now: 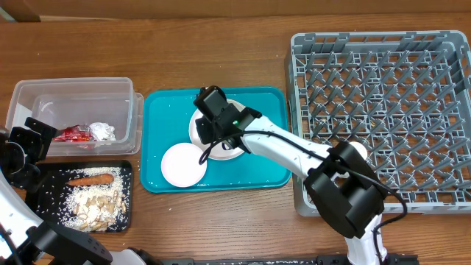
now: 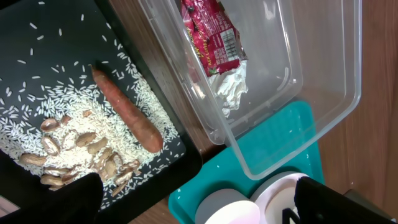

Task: Sort waste into correct bins and load items into the dishwasher
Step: 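Carry the pink bowl to the rack's back and set it down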

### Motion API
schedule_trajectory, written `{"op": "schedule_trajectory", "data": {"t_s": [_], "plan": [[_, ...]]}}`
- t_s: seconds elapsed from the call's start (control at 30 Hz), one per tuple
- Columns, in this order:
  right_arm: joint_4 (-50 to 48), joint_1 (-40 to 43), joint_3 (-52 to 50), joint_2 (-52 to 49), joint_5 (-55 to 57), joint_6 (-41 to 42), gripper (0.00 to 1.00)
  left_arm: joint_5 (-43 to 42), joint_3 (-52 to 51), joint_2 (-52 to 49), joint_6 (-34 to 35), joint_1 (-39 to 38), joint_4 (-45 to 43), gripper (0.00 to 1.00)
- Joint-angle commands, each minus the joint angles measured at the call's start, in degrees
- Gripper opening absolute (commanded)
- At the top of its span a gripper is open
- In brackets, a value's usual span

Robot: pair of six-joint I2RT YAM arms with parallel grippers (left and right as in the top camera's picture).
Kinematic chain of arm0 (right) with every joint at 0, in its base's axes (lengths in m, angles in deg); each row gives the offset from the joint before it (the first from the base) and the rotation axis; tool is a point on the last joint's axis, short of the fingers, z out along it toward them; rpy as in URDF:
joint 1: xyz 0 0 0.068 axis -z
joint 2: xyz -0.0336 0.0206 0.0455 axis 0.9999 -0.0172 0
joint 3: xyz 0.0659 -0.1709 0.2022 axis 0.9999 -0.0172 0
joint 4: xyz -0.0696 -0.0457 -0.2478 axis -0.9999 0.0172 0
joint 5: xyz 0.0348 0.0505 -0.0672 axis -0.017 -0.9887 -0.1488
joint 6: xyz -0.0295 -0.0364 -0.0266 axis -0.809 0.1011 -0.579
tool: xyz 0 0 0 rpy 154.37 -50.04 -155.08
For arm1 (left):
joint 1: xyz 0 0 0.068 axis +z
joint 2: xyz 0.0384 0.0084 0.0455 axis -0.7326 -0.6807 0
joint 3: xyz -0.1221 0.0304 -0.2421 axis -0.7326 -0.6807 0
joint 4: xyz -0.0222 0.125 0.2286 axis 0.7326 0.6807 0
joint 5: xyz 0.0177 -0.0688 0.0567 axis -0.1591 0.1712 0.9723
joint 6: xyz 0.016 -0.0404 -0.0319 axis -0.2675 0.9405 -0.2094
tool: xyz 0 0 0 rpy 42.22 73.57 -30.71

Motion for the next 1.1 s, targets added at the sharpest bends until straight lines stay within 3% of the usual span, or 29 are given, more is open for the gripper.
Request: {"op": "schedule_trajectory", "data": {"t_s": [0.0,0.33,0.47,0.63,0.87,1.07], "plan": [[-0.1,0.8,1.7,5.8,-7.0,0.1,0.04,0.4,1.0,0.9,0.4,-0.1,-0.1,1.0],[1.1,9.4,1.7,24.4,-24.9,0.2,0.04,0.4,1.0,0.9,0.4,-0.1,-0.1,1.0],[-0.4,20.2,1.7,27.8,-43.1,0.2,0.04,0.4,1.0,0.9,0.4,-0.1,-0.1,1.0],[-7.0,38.9,1.6,25.7,-73.0,2.4,0.04,0.3,1.0,0.9,0.4,-0.1,-0.1,1.0],[-8.4,55.7,1.6,20.9,-82.1,3.3,0.04,0.4,1.0,0.9,0.4,-0.1,-0.1,1.0],[-8.6,61.0,1.5,13.1,-83.8,1.6,0.04,0.4,1.0,0.9,0.4,-0.1,-0.1,1.0]]}}
